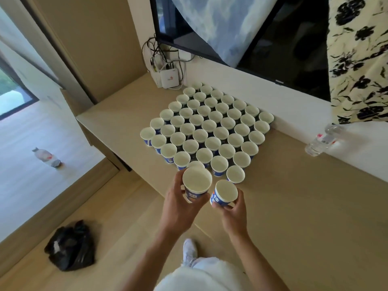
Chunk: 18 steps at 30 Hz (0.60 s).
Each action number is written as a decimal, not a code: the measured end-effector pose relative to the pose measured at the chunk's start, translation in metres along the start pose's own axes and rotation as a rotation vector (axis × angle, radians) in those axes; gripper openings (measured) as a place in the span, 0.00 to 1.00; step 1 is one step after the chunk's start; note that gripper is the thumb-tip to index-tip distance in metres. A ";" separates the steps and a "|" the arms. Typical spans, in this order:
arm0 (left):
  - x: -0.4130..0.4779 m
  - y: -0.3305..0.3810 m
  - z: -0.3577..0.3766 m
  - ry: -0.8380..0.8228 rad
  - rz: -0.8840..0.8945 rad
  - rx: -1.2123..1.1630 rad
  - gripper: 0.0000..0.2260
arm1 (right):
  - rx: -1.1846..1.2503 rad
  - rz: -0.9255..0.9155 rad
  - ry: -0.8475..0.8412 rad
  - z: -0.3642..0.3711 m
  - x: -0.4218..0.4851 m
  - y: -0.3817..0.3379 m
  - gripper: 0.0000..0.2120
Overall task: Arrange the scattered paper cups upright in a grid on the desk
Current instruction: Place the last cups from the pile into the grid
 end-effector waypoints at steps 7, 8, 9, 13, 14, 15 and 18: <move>0.078 -0.015 -0.014 -0.070 -0.014 0.016 0.28 | -0.134 0.066 0.019 0.041 0.025 0.016 0.28; 0.086 -0.020 -0.015 -0.080 -0.029 0.012 0.27 | -0.165 0.077 0.017 0.045 0.026 0.020 0.28; 0.096 -0.026 -0.015 -0.097 -0.046 0.008 0.27 | -0.201 0.085 0.023 0.048 0.026 0.025 0.28; 0.127 -0.047 -0.011 -0.171 -0.071 0.037 0.27 | -0.251 0.077 0.073 0.057 0.030 0.041 0.31; 0.134 -0.051 -0.010 -0.197 -0.073 0.040 0.28 | -0.251 0.087 0.096 0.058 0.033 0.044 0.32; 0.140 -0.053 -0.010 -0.225 -0.068 0.046 0.28 | -0.251 0.096 0.126 0.060 0.035 0.046 0.33; 0.157 -0.055 -0.009 -0.300 -0.046 0.071 0.29 | -0.242 0.138 0.186 0.063 0.045 0.054 0.34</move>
Point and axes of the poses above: each hand's wrist, its own x-axis towards the middle knuckle, its own z-axis out of the palm, y = z × x, the point moved 9 cm from there along x, towards the middle knuckle, and after that the axes turned 6 degrees about -x, right-handed, at the moved point
